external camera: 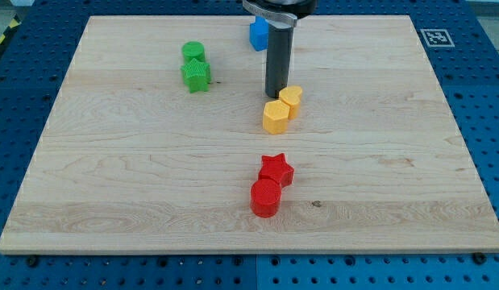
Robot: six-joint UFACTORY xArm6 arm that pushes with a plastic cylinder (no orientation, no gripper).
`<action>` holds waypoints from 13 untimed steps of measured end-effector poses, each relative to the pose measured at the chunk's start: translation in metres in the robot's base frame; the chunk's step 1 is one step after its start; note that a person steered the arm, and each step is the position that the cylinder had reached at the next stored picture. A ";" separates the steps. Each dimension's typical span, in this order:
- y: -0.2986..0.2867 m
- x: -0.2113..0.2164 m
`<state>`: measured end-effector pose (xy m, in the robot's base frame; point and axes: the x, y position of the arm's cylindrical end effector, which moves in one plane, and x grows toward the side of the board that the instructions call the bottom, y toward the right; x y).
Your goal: Push the yellow blocks slightly towards right
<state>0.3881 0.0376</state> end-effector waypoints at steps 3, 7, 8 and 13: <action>-0.018 0.007; -0.040 0.051; -0.012 0.052; -0.045 0.052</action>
